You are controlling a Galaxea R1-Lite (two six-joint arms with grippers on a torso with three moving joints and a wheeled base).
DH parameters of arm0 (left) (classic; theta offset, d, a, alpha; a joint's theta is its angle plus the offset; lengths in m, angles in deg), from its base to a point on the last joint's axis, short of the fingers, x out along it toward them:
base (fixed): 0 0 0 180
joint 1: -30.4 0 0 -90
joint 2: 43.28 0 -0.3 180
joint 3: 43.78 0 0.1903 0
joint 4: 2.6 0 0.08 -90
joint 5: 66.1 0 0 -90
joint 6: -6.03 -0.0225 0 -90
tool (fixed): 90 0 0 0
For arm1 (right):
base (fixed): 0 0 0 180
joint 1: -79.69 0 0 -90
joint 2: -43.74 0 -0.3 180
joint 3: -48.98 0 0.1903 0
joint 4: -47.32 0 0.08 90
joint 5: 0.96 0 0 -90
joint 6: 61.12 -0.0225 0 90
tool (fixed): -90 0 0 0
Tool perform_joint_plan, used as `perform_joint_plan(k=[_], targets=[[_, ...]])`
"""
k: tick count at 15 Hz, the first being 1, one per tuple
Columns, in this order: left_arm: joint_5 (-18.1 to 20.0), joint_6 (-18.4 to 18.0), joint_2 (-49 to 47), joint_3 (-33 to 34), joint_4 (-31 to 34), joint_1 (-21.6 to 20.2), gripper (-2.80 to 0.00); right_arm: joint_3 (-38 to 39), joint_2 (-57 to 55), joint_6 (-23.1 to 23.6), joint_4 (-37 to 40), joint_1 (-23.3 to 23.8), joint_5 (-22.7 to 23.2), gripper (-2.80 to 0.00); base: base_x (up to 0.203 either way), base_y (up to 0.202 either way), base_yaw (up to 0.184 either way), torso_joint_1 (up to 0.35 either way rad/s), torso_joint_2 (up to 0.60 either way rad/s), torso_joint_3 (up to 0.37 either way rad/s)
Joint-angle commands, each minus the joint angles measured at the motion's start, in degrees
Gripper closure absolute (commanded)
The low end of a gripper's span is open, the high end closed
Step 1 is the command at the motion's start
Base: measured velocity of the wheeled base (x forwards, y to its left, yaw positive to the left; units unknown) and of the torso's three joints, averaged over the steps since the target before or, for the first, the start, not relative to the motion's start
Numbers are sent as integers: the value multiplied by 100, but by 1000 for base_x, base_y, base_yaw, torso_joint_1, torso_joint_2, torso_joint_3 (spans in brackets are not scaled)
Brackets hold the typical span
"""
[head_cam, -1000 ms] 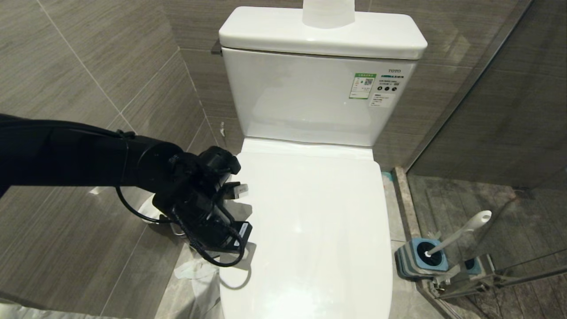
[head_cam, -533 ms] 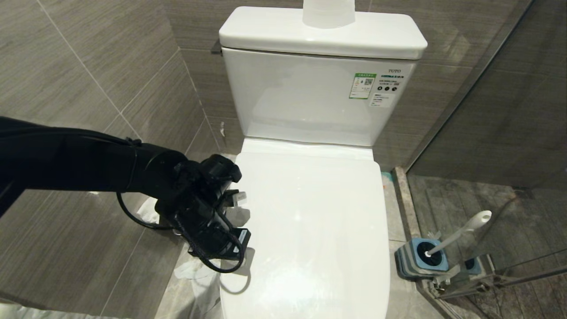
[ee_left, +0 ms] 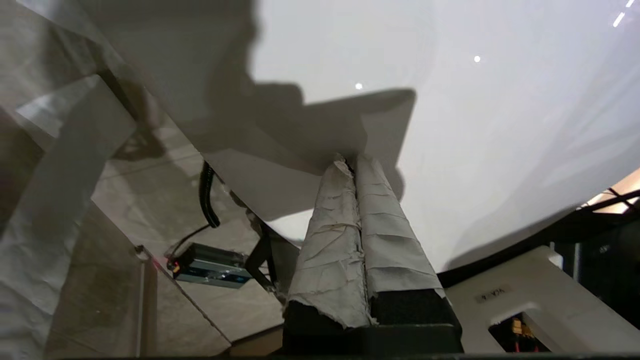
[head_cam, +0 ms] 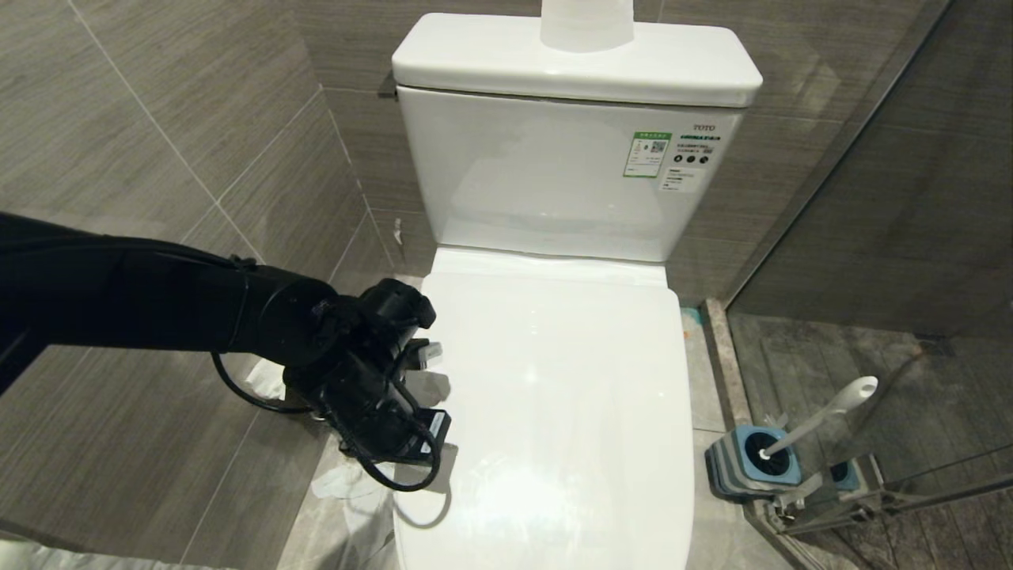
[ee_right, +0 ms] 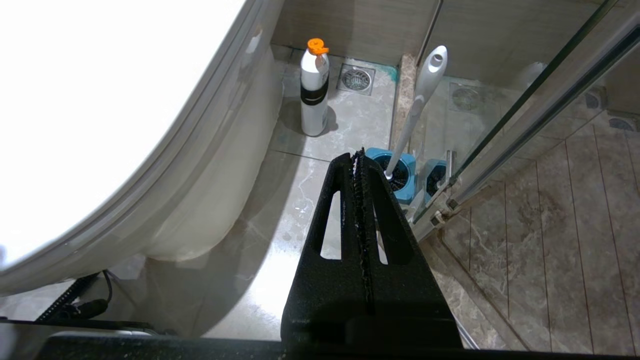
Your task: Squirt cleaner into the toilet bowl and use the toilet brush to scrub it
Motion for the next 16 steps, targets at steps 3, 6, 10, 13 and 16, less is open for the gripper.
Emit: perform_joint_plan(k=[3, 6, 10, 13, 16], targets=[[-211, -272, 537, -95, -2, -30, 0, 1, -5, 2, 0, 0, 3, 0, 0, 0, 0, 0, 0, 0], [-87, -652, 1265, -289, 177, 11, 0, 1, -5, 2, 0, -2, 3, 0, 0, 0, 0, 0, 0, 0], [766, -983, 2190, -1151, 1408, 400, 0, 1, -5, 2, 0, 0, 3, 0, 0, 0, 0, 0, 0, 0], [508, -986, 2617, -1915, 1876, 958, 0, 1, -5, 2, 0, 0, 3, 0, 0, 0, 0, 0, 0, 0], [-744, -991, 2997, -2571, 1969, 1489, 0, 1, -5, 2, 0, 0, 3, 0, 0, 0, 0, 0, 0, 0]])
